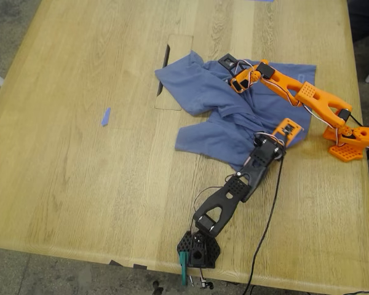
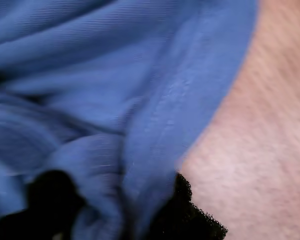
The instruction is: Fold a T-shirt
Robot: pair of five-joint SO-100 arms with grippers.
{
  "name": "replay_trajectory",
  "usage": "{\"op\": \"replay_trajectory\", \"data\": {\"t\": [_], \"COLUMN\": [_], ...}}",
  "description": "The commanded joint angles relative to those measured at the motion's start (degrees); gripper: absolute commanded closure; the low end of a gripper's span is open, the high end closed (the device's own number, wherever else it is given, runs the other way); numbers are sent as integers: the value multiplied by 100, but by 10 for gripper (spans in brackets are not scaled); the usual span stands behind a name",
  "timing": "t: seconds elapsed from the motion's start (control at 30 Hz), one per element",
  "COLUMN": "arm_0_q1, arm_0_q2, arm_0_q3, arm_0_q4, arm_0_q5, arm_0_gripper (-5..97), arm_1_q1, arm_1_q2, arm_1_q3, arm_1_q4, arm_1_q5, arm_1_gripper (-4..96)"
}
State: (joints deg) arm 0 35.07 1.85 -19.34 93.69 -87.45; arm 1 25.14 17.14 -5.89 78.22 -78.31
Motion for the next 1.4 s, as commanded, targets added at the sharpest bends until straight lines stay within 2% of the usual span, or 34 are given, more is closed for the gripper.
{"op": "replay_trajectory", "data": {"t": [0.0,0.07,0.43,0.77,1.37], "arm_0_q1": [-264,-369,-712,-1354,-2795], "arm_0_q2": [18,9,536,2355,5379], "arm_0_q3": [88,88,70,70,53], "arm_0_q4": [229,246,334,1099,1090], "arm_0_q5": [-158,-211,-352,-316,-141], "arm_0_gripper": [862,917,918,918,918], "arm_1_q1": [70,70,79,-70,-694], "arm_1_q2": [360,360,703,2065,4245], "arm_1_q3": [-79,-79,-79,-79,-70], "arm_1_q4": [-26,-26,-18,554,1187], "arm_1_q5": [44,44,9,9,-35], "arm_1_gripper": [914,914,914,914,914]}}
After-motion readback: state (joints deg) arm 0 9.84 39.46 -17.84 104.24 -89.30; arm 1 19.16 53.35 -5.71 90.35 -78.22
